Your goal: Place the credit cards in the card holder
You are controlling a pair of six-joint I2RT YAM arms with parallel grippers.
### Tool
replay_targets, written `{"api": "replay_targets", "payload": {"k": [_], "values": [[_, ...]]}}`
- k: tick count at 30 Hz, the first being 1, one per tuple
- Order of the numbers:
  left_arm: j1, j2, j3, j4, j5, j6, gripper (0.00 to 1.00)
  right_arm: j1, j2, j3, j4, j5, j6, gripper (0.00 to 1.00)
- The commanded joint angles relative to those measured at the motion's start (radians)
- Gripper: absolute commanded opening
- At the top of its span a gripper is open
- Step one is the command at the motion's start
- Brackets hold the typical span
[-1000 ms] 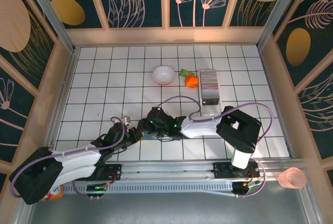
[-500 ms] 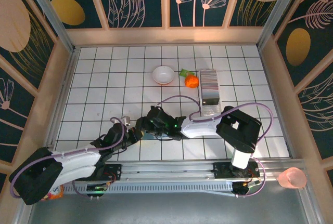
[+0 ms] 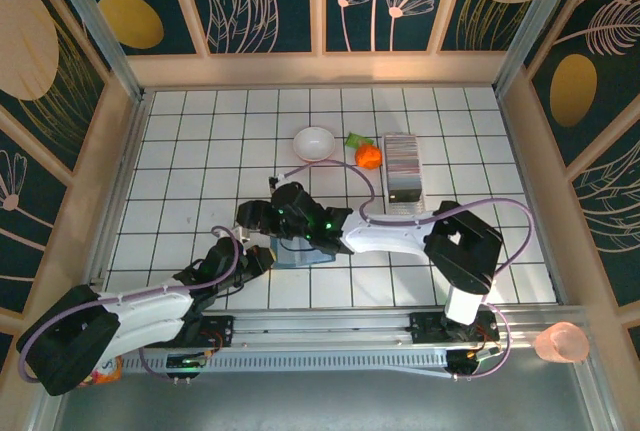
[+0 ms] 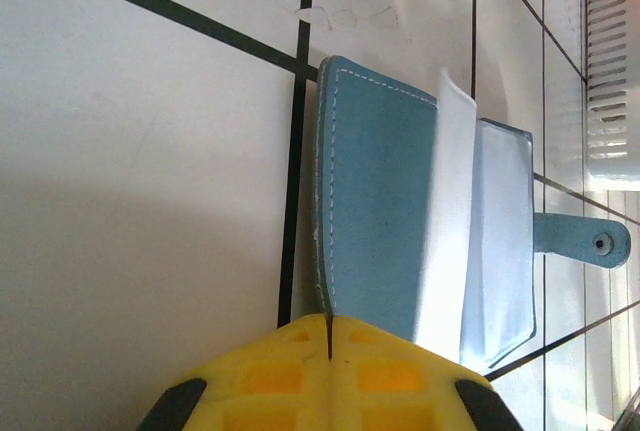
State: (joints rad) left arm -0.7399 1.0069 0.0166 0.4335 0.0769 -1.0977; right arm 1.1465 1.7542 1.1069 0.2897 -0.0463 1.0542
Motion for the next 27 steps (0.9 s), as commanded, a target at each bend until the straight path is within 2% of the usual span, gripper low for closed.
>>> {"api": "replay_targets", "payload": {"k": [1,6,7,13,16,23,27], "values": [[-0.001,-0.024,-0.032,-0.03,-0.015,-0.015,0.0,-0.008,-0.088,0.013,-0.126,0.105,-0.067,0.56],[-0.001,-0.071,-0.016,-0.081,-0.025,-0.007,0.0,-0.028,-0.175,-0.083,-0.258,0.196,-0.052,0.56],[0.0,-0.087,-0.01,-0.103,-0.031,-0.004,0.02,-0.031,-0.189,-0.105,-0.279,0.206,-0.047,0.56],[0.0,-0.184,0.033,-0.22,-0.084,0.013,0.36,-0.04,-0.267,-0.208,-0.317,0.25,-0.019,0.55],[0.0,-0.222,0.057,-0.28,-0.115,0.016,0.43,-0.041,-0.294,-0.227,-0.345,0.281,-0.023,0.55],[-0.001,-0.269,0.152,-0.456,-0.224,0.063,0.46,-0.05,-0.367,-0.266,-0.354,0.322,-0.074,0.55],[-0.001,-0.282,0.227,-0.522,-0.243,0.108,0.46,-0.063,-0.426,-0.299,-0.326,0.345,-0.119,0.55]]}}
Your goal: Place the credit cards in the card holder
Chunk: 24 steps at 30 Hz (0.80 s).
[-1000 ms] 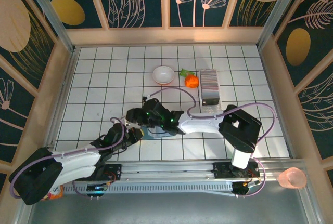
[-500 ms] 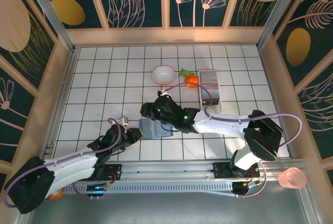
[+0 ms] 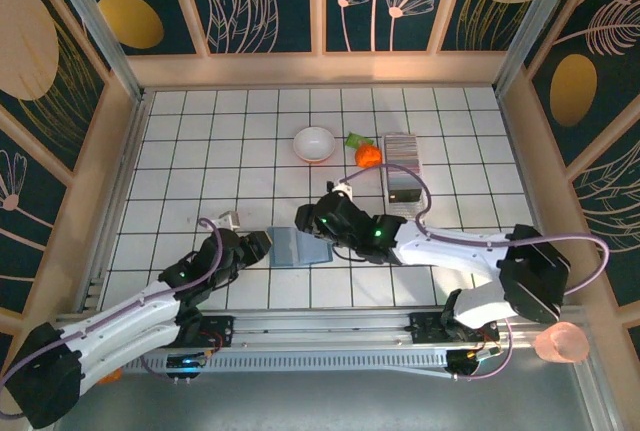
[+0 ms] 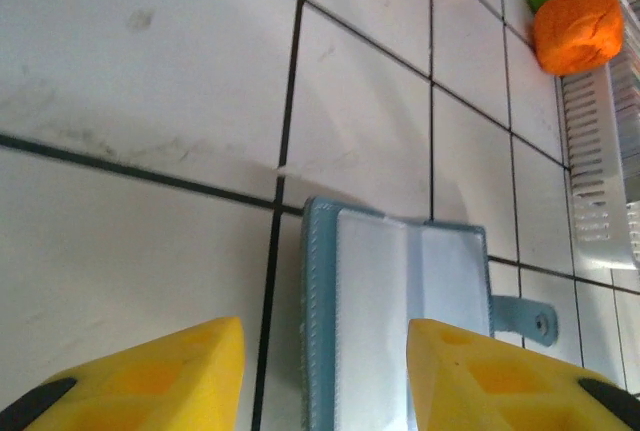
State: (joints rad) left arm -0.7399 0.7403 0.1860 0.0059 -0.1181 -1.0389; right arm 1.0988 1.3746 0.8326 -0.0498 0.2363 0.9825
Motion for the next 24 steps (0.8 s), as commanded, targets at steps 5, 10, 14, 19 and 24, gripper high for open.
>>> {"api": "replay_targets", "payload": {"k": [5,10,14,19,24], "values": [[0.0,0.005,0.127,-0.106,-0.019,0.075,0.36,-0.043,-0.116,-0.04,0.036,0.07,-0.127,0.56],[0.0,0.048,0.17,-0.066,0.069,0.077,0.28,-0.047,-0.194,-0.036,0.036,0.136,-0.216,0.55],[0.0,0.089,0.176,-0.018,0.124,0.071,0.2,-0.047,-0.288,-0.059,0.105,0.149,-0.358,0.56],[-0.001,0.123,0.167,0.023,0.158,0.075,0.18,-0.047,-0.342,-0.04,0.13,0.184,-0.565,0.62],[-0.001,0.151,0.165,0.035,0.173,0.083,0.16,-0.02,-0.327,0.005,0.16,0.177,-0.93,0.62]]}}
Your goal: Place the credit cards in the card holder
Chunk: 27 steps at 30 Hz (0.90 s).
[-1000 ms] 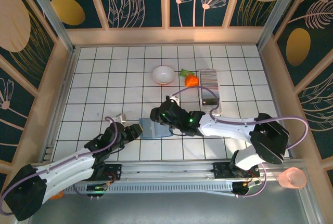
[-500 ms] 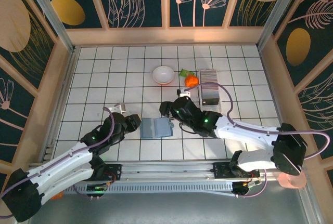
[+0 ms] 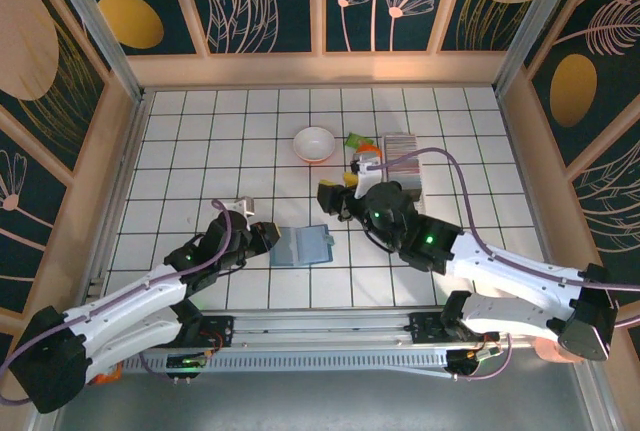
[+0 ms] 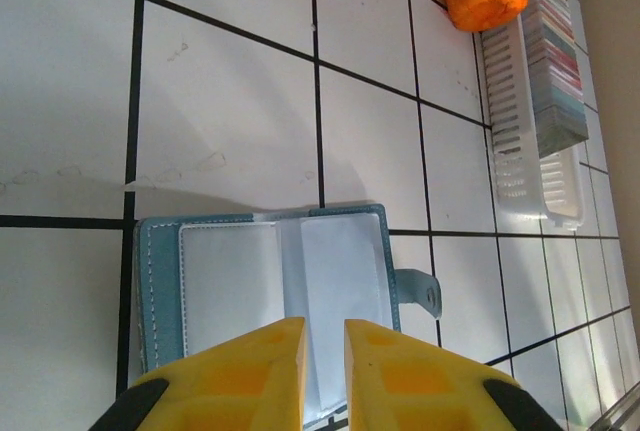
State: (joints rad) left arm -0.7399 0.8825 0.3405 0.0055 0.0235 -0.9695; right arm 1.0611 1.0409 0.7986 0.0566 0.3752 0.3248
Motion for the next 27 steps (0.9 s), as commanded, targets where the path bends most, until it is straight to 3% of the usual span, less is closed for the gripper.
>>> {"api": "replay_targets", "payload": {"k": [1,7,10,13,17,21,27], "values": [[-0.001,0.012,0.005,0.04,0.035,0.015,0.16,0.028,0.009,0.038,0.07,0.049,-0.354,0.62],[-0.001,0.012,-0.024,0.06,0.007,0.007,0.15,0.055,0.02,0.019,0.029,-0.013,-0.875,0.65],[0.0,0.009,-0.03,0.061,-0.001,-0.003,0.14,0.008,0.012,0.044,-0.04,-0.084,-0.962,0.73],[0.0,0.003,-0.05,0.09,0.004,-0.018,0.14,-0.058,0.004,0.057,-0.084,-0.15,-1.014,0.74],[0.0,0.003,-0.063,0.085,0.014,-0.024,0.13,-0.075,0.058,0.09,-0.217,-0.095,-1.189,0.83],[0.0,0.002,-0.069,0.066,0.024,-0.01,0.14,-0.109,0.12,0.122,-0.381,-0.078,-1.348,0.84],[-0.001,-0.01,-0.087,0.064,0.042,-0.004,0.16,-0.294,0.104,0.111,-0.352,-0.193,-1.459,0.84]]}}
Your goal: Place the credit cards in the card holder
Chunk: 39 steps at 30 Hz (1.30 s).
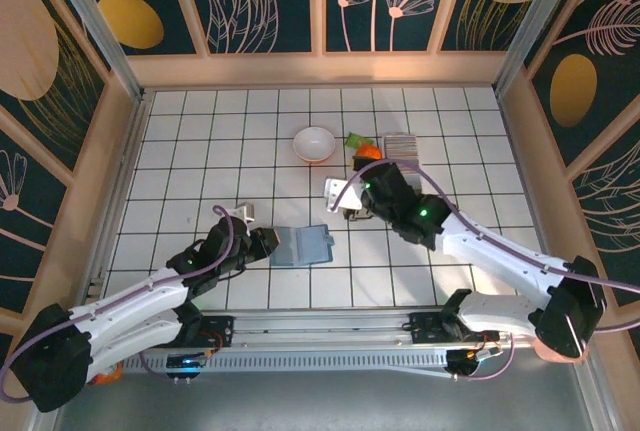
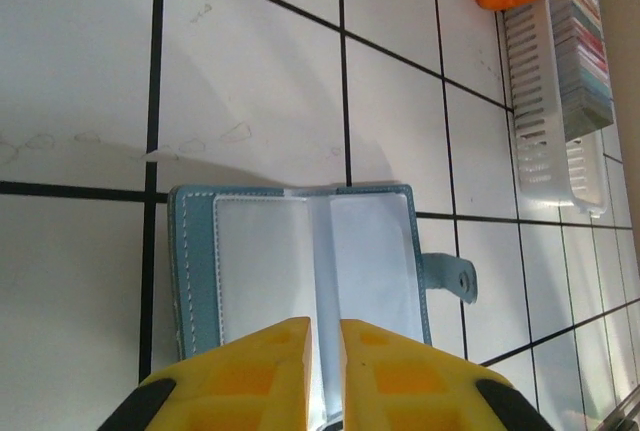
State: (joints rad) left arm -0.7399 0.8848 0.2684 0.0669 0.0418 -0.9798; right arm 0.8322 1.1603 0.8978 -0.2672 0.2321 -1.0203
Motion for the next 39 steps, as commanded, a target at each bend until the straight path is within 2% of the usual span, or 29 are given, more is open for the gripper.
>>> {"api": "replay_targets", "payload": {"k": [1,5,9,12,15,21,27,39], "values": [[-0.001,-0.014,-0.016,0.0,0.027,0.007,0.15,-0.089,-0.009,0.012,-0.037,-0.042,-0.138,0.84],[-0.001,-0.028,-0.027,0.004,0.043,0.006,0.15,-0.186,0.039,0.01,-0.102,-0.001,-0.238,0.82],[0.0,-0.049,-0.041,0.002,0.043,0.007,0.15,-0.269,0.075,0.019,-0.12,-0.029,-0.275,0.82],[-0.001,-0.066,-0.046,-0.005,0.046,0.008,0.15,-0.279,0.095,-0.003,-0.071,-0.014,-0.337,0.82],[0.0,-0.081,-0.044,-0.016,0.047,0.004,0.16,-0.336,0.121,-0.009,-0.08,-0.005,-0.382,0.82],[-0.001,-0.109,-0.043,-0.014,0.063,-0.005,0.15,-0.383,0.122,-0.043,-0.078,-0.027,-0.453,0.83],[0.0,-0.075,-0.039,-0.002,0.087,0.002,0.14,-0.442,0.116,-0.101,-0.056,-0.062,-0.508,0.83],[-0.001,-0.038,-0.042,0.002,0.097,0.014,0.13,-0.467,0.163,-0.143,0.069,-0.108,-0.544,0.84]]}}
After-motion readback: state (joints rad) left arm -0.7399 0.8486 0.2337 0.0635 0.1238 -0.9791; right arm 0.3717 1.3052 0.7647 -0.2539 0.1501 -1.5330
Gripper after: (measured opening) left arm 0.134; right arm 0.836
